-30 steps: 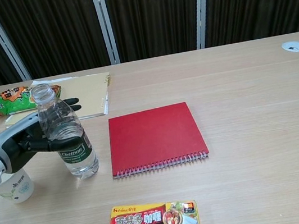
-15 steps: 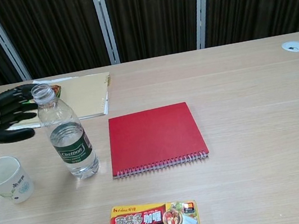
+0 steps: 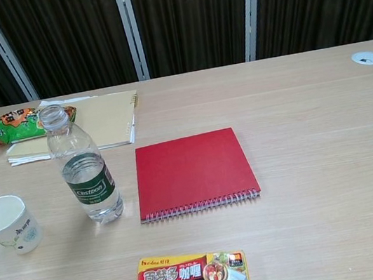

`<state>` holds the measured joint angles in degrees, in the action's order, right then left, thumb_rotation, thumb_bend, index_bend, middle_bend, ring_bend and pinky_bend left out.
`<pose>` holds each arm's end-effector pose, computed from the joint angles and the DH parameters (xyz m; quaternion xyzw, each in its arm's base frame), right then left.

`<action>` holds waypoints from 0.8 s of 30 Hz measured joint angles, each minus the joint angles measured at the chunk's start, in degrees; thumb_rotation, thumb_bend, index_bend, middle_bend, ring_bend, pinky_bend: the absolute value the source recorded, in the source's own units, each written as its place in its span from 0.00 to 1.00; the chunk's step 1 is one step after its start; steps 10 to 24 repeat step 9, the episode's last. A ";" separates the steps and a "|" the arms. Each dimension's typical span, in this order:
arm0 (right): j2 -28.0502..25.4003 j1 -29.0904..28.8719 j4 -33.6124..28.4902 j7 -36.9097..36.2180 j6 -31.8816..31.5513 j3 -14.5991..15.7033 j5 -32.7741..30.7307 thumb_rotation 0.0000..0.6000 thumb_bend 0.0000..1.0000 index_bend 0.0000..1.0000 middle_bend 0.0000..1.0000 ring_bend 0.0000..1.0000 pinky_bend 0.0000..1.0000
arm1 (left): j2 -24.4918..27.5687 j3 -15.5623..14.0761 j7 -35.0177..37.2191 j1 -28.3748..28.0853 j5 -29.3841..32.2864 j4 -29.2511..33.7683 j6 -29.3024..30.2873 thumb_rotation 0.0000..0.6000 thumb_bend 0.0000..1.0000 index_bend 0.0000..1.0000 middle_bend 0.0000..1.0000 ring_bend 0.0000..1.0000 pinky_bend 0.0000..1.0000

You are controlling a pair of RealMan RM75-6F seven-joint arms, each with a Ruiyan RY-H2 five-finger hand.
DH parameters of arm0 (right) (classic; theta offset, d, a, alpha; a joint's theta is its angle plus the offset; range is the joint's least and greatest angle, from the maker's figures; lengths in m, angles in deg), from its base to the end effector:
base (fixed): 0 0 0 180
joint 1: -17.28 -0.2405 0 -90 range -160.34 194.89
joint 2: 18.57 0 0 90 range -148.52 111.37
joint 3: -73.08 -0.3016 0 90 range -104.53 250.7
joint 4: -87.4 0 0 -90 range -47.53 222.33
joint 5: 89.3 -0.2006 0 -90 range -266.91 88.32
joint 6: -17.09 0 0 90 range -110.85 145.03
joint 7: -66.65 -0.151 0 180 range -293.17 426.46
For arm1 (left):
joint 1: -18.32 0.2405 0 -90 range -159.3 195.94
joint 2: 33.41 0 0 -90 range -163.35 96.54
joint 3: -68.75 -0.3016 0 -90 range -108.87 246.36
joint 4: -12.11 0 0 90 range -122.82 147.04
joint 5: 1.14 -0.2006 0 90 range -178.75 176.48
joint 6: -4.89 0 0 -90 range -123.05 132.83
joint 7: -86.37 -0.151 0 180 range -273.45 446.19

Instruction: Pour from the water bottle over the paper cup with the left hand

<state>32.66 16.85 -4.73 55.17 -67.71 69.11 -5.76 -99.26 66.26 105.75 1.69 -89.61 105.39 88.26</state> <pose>-0.3686 -0.1667 0.2760 0.5622 -0.4000 0.3625 0.6264 -0.3040 0.2373 0.1558 -0.5925 -0.4667 -0.5031 0.4219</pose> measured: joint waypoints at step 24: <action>-0.04 0.66 0.93 -0.96 -2.17 -0.04 1.11 1.00 0.00 0.00 0.00 0.00 0.00 | 5.24 -1.51 -32.20 8.29 1.88 15.48 7.96 1.00 0.00 0.00 0.00 0.00 0.00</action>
